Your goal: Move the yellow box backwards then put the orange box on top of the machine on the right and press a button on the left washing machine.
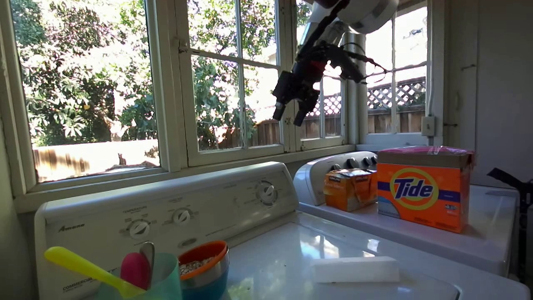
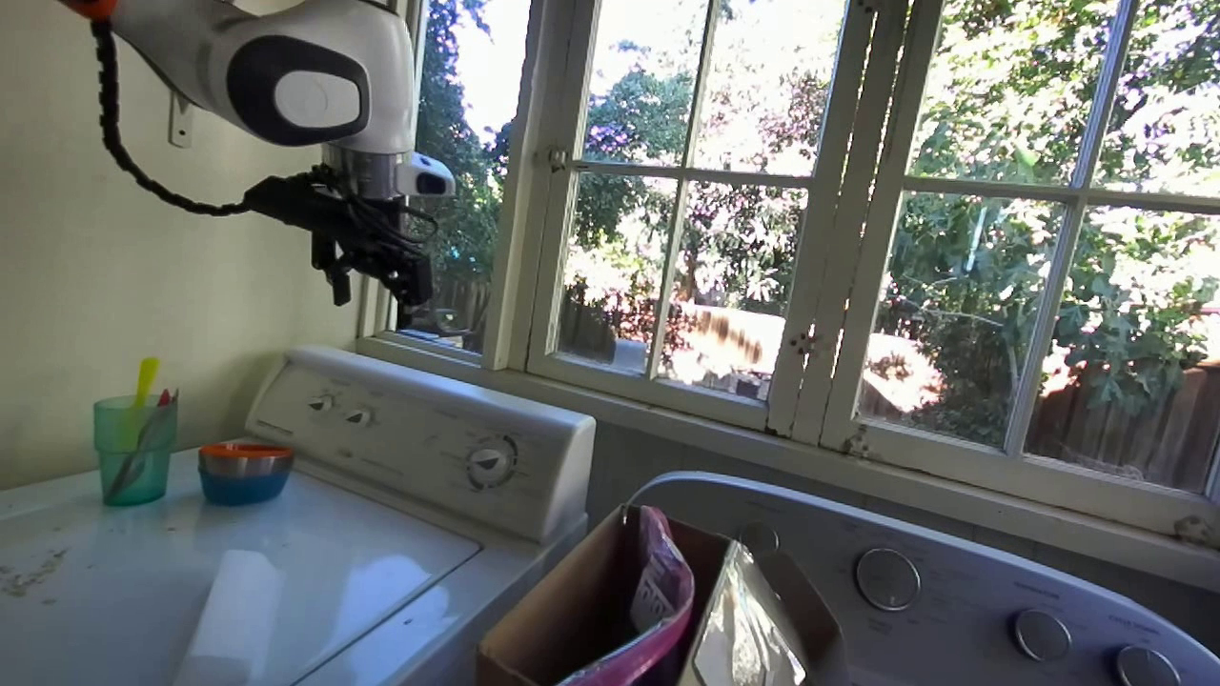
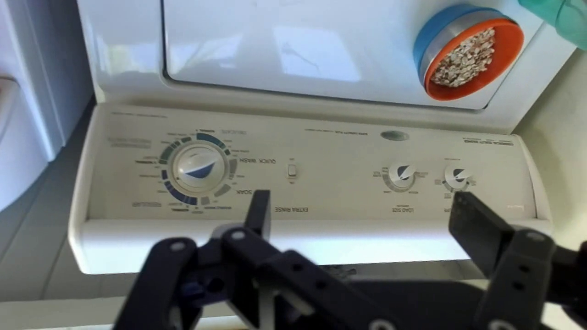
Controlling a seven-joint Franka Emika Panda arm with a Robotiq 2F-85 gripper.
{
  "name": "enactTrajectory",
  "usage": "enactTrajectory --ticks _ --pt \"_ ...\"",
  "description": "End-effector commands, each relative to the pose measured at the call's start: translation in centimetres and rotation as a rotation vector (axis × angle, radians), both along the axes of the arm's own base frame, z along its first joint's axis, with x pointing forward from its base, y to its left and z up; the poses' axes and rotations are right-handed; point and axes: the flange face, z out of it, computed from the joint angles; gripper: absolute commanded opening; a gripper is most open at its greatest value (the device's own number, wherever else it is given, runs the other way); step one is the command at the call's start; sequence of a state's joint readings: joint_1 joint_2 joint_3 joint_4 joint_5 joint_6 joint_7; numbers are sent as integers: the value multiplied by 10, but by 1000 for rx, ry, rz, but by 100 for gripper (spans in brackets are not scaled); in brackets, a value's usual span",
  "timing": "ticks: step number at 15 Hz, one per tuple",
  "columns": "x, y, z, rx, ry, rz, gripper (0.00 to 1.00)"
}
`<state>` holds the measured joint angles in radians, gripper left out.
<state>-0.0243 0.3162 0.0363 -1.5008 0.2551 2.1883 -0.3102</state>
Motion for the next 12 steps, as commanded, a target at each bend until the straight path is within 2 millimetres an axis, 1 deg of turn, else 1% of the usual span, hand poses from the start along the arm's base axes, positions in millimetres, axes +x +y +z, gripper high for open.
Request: enactTrajectory --ticks 1,3,5,6,7,8,11,12 --pt "38 18 -23 -5 -17 3 100" --pt "47 17 -47 4 17 1 100" --pt "48 19 -74 4 89 51 100" --pt "40 18 -58 8 44 22 100" --pt "43 18 -68 9 55 23 100" --pt "43 18 -70 9 56 23 100" --pt "43 18 -60 10 41 22 100" --pt "47 19 -65 -12 63 3 100"
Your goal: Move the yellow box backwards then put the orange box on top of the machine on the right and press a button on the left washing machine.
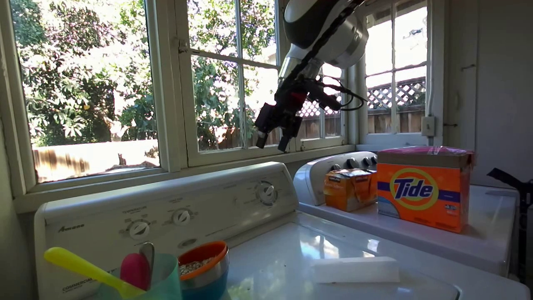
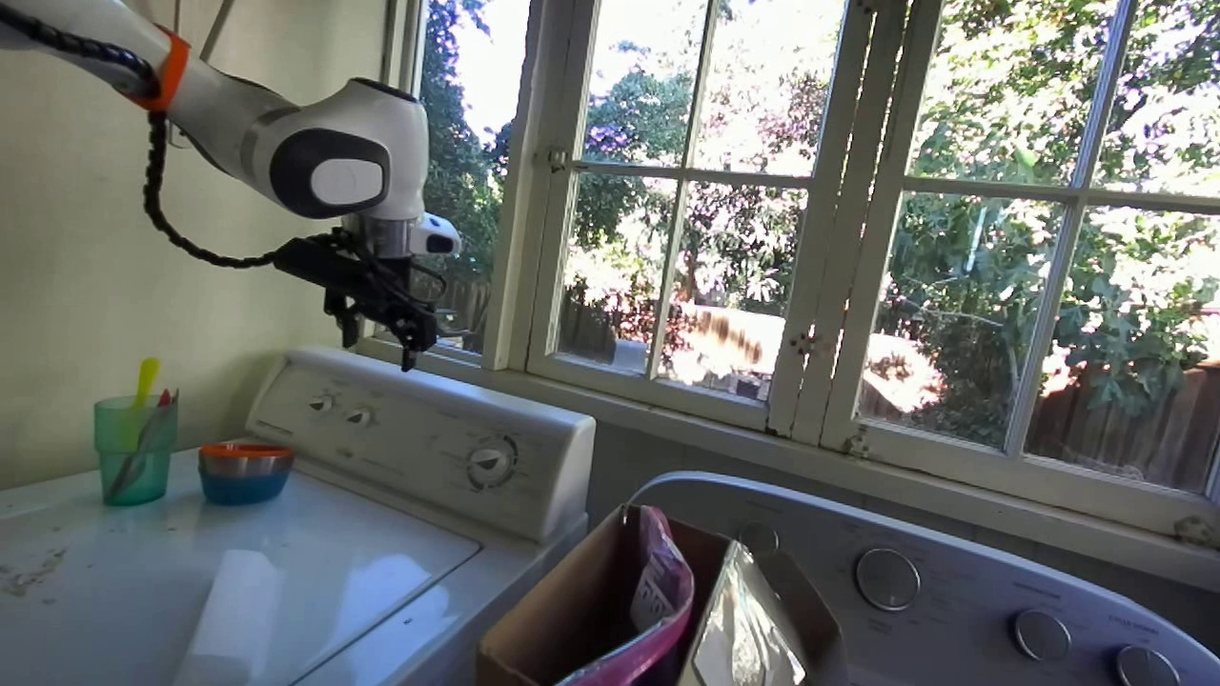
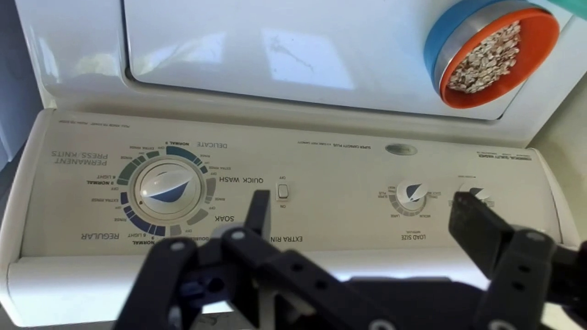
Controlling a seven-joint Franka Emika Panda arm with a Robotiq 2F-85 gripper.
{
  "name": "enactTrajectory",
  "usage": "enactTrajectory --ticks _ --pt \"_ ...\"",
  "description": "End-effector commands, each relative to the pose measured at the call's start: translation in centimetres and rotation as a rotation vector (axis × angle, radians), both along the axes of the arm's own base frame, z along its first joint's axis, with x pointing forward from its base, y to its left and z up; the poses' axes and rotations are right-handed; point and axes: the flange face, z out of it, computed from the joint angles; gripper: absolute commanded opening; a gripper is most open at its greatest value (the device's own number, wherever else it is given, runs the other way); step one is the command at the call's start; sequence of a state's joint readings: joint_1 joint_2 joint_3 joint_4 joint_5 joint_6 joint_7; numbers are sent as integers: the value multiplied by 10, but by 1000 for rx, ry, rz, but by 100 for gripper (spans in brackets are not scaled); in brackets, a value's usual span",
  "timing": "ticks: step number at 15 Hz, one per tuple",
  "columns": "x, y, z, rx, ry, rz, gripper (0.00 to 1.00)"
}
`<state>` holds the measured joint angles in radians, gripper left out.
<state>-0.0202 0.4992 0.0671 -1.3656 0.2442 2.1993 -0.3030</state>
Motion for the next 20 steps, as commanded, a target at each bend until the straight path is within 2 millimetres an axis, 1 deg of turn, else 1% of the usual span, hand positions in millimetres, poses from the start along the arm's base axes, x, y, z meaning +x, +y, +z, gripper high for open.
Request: enactTrajectory --ticks 1,5,8,12,13,14,16,18,19,20 --pt "13 8 -15 -25 26 -12 100" --pt "37 25 -47 -71 29 -52 100" --pt "54 32 -67 -130 40 -159 100" --pt "72 39 -80 -184 27 -268 100" --pt "75 39 -82 -180 34 -298 100" --pt "64 35 -78 -153 30 -239 100" --pt "66 37 -81 -153 31 -243 100" --pt "66 35 -79 -152 28 -244 100" --pt "69 35 -86 -200 53 -253 100" --pt "73 38 -92 -219 41 -242 100"
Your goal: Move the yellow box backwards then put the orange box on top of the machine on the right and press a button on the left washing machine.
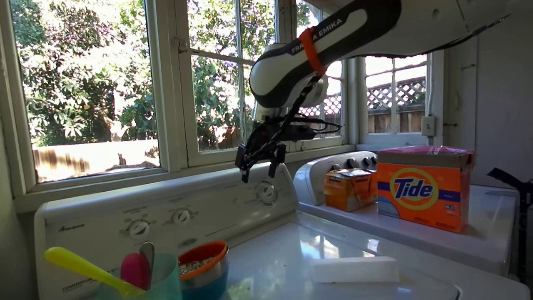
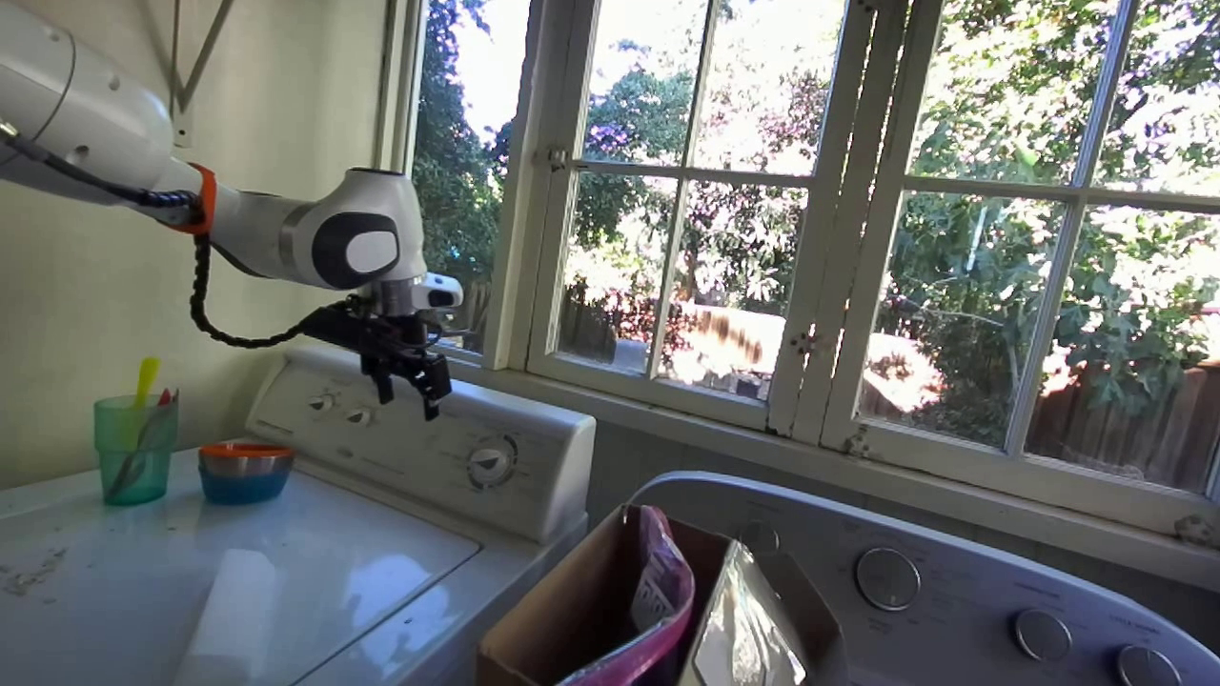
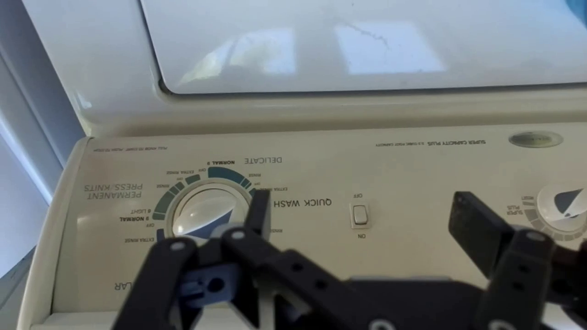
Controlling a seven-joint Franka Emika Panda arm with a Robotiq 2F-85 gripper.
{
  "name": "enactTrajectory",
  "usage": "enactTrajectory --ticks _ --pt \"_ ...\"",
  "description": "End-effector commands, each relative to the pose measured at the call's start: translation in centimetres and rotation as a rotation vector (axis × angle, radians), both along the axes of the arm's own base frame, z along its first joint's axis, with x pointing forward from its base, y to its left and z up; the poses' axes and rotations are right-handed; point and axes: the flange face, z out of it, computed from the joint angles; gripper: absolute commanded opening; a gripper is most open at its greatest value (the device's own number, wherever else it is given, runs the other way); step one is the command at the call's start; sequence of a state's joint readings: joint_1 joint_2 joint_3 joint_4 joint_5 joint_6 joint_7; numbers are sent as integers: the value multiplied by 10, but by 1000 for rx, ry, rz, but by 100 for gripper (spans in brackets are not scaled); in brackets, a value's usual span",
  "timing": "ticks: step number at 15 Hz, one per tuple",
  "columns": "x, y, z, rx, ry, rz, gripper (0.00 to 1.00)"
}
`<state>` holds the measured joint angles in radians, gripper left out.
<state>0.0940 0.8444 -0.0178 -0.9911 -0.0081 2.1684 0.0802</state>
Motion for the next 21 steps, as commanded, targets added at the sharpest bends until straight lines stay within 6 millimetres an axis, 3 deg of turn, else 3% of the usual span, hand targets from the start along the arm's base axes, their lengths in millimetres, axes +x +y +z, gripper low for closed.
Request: enactTrajectory --ticks 1,8,10,12,13,15,21 --pt "11 8 -15 -76 -4 1 100" --pt "28 24 -33 -69 -72 -12 100" --pt "30 23 -36 -69 -77 -20 74" --pt "26 21 -32 -53 -62 1 58" --pt "27 21 -34 -53 -63 0 74" --pt "27 21 -33 -53 -63 0 59" --pt "27 20 -32 -53 -64 1 58"
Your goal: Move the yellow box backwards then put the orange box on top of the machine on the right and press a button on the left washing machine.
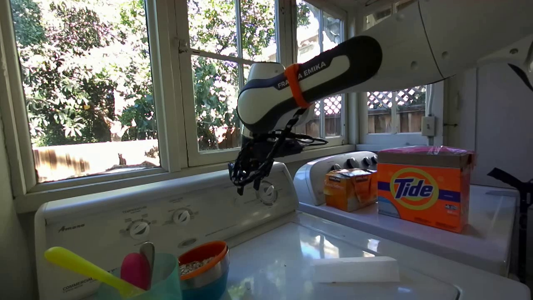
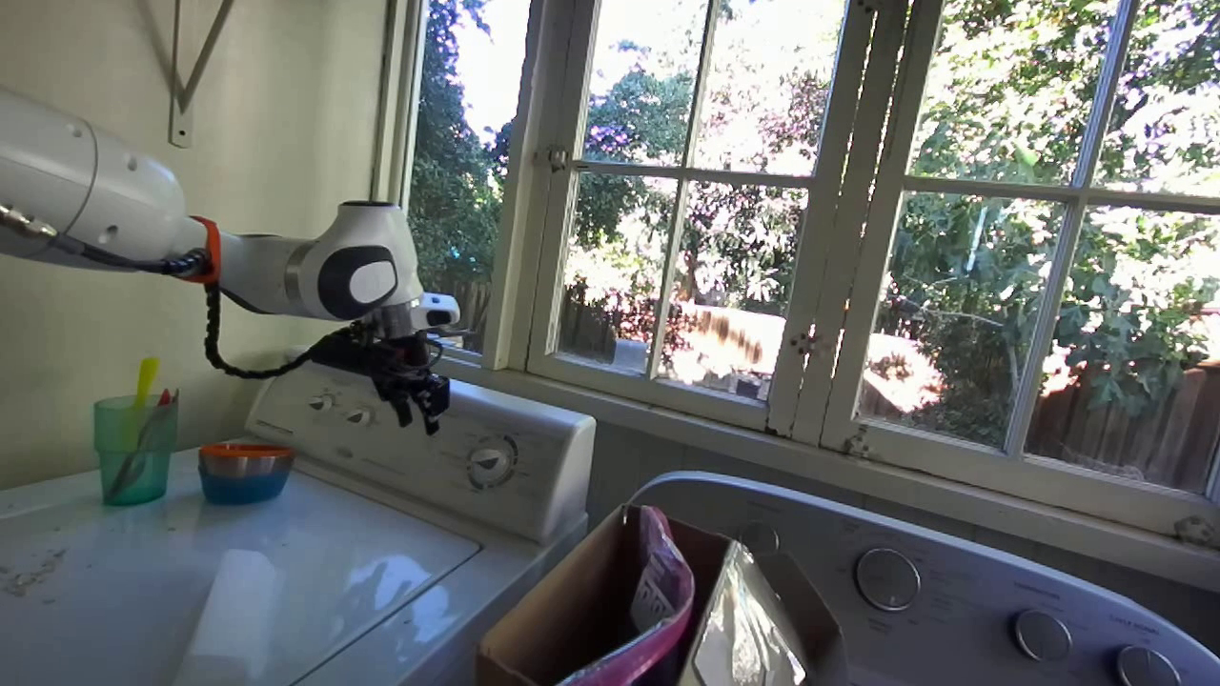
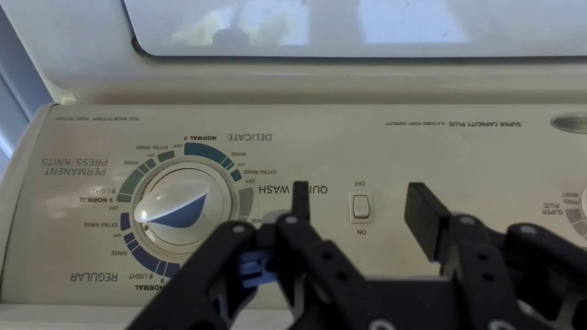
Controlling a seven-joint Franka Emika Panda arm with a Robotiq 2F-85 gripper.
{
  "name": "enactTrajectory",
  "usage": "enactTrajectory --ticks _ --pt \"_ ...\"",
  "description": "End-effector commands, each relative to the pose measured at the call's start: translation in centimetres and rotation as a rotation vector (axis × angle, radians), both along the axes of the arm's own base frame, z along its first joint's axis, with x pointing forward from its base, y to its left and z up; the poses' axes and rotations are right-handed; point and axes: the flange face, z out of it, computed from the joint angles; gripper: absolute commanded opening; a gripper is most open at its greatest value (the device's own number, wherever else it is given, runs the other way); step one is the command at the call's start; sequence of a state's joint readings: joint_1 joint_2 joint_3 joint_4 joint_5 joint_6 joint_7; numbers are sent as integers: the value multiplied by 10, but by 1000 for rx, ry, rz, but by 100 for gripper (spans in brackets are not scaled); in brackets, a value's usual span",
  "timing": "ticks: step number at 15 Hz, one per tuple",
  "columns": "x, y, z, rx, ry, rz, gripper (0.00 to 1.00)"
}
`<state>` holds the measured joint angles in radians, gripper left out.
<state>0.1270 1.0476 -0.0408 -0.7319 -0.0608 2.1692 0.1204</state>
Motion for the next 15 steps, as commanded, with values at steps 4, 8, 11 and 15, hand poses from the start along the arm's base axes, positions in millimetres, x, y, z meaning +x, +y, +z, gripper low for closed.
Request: enactTrajectory --ticks 4,8,11,15 --pt "0 9 0 -10 -2 42 18" --pt "0 22 2 -57 -23 68 0" --pt "1 30 -2 -77 -31 61 0" --pt "-2 27 -2 -56 -7 67 1"
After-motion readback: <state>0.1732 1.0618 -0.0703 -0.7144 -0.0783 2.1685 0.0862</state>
